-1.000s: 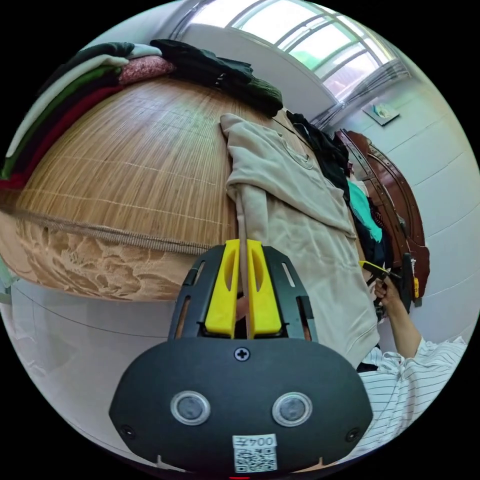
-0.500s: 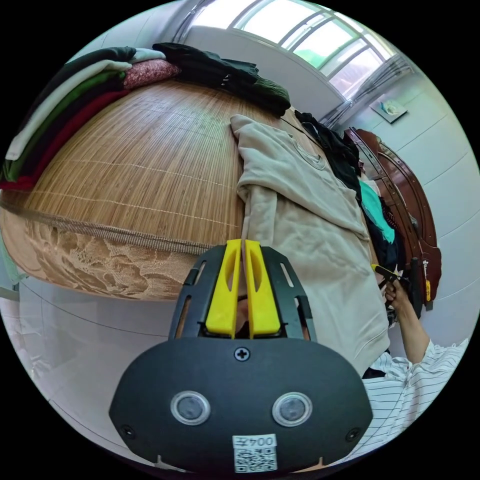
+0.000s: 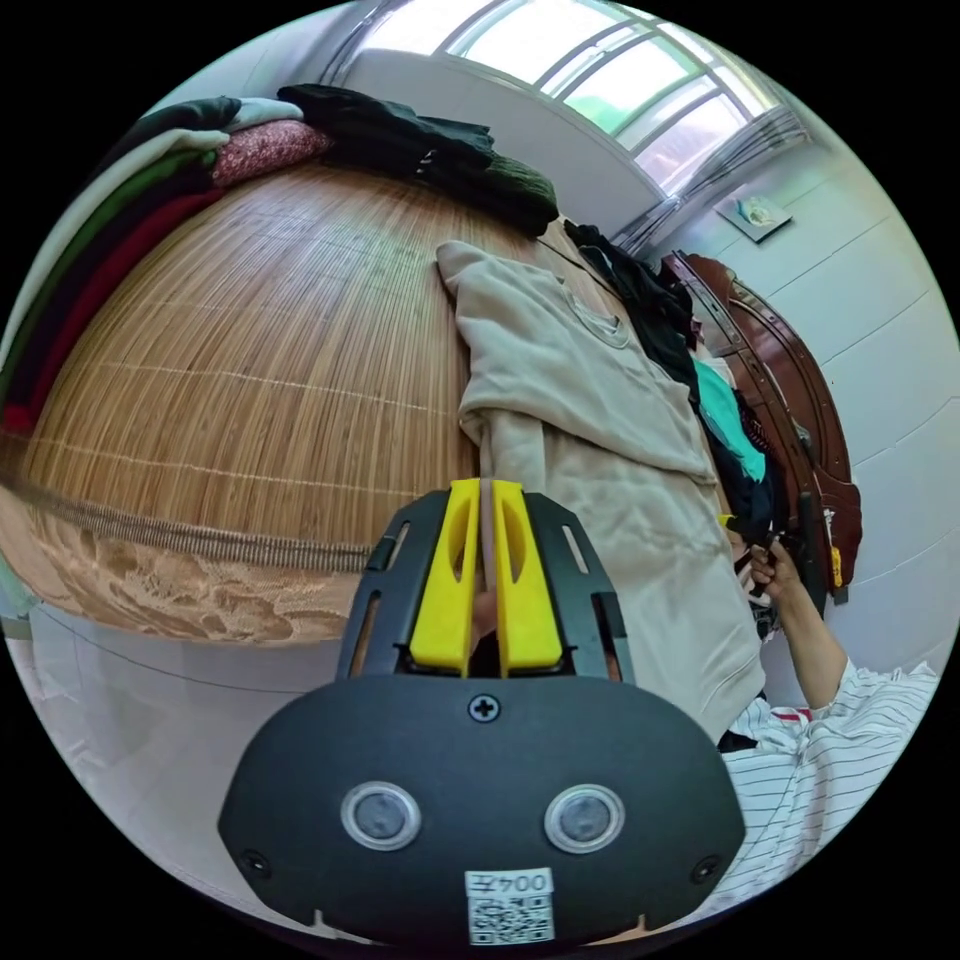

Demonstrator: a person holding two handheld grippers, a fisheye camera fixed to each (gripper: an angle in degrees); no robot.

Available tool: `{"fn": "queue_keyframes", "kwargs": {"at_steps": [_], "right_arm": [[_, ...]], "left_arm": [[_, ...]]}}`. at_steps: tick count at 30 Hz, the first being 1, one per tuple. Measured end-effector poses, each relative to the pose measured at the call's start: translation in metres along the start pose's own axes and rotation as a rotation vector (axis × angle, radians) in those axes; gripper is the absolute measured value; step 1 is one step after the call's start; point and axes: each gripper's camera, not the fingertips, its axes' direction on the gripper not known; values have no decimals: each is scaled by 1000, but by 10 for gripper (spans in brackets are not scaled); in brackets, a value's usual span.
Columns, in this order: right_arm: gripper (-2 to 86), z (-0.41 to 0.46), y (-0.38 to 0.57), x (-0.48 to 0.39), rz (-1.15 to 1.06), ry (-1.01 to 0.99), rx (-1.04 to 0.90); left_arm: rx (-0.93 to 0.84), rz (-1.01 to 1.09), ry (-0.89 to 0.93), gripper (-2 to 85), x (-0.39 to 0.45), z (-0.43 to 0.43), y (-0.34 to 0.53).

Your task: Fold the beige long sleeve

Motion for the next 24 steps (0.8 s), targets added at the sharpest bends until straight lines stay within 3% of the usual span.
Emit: {"fn": "queue_keyframes", "kwargs": {"at_steps": [8, 18, 24], "right_arm": [[85, 7, 3, -12, -25, 47, 24], [42, 13, 8, -30, -68, 73, 43], [34, 16, 8, -65, -202, 256, 90]], "left_arm": [[32, 14, 40, 24, -99, 30, -17], [-48, 144, -53, 10, -148, 109, -25], [-36, 232, -289, 1, -146, 156, -27]]}}
